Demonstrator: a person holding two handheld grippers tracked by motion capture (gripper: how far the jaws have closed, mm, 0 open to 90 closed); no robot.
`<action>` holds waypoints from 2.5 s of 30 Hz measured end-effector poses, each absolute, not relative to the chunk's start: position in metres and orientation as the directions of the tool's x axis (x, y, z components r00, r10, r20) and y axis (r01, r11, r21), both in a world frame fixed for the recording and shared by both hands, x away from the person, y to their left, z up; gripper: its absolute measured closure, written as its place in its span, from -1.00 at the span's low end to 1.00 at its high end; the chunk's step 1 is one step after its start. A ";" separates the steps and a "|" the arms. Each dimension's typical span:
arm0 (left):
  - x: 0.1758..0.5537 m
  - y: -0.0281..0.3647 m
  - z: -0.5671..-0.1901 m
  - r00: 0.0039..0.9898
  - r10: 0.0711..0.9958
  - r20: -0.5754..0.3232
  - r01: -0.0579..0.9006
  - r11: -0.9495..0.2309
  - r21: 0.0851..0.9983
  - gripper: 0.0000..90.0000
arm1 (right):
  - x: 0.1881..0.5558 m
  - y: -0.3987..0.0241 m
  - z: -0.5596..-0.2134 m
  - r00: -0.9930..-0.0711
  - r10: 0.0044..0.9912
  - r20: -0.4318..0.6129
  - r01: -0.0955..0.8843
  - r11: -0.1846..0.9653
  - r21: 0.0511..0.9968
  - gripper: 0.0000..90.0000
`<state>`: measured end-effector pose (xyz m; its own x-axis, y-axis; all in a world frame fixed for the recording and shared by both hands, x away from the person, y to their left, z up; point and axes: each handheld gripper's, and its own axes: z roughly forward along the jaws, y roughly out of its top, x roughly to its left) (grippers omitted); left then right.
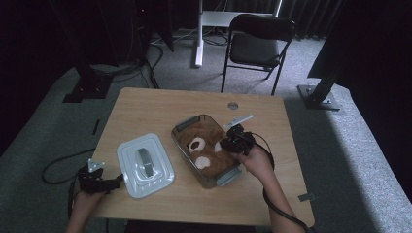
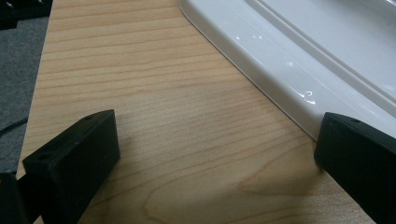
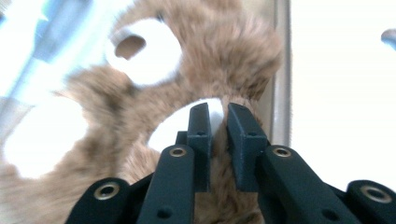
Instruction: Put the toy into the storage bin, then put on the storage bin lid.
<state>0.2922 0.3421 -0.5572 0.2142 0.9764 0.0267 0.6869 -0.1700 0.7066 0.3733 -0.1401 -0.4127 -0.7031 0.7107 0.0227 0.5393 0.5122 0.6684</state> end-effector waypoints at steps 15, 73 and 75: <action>0.292 0.342 -0.557 0.211 0.977 0.027 0.689 -0.168 0.705 -0.99 | 0.396 -0.205 -0.419 -0.504 0.857 0.107 0.621 0.273 0.735 -0.72; 0.346 0.236 -0.532 0.312 0.941 -0.132 0.730 -0.148 0.668 -0.42 | 0.361 -0.197 -0.513 -0.577 0.755 0.311 0.698 0.258 0.669 -0.69; 0.345 0.237 -0.532 0.307 0.943 -0.128 0.725 -0.145 0.674 -0.21 | 0.361 -0.197 -0.514 -0.575 0.755 0.315 0.699 0.254 0.669 -0.69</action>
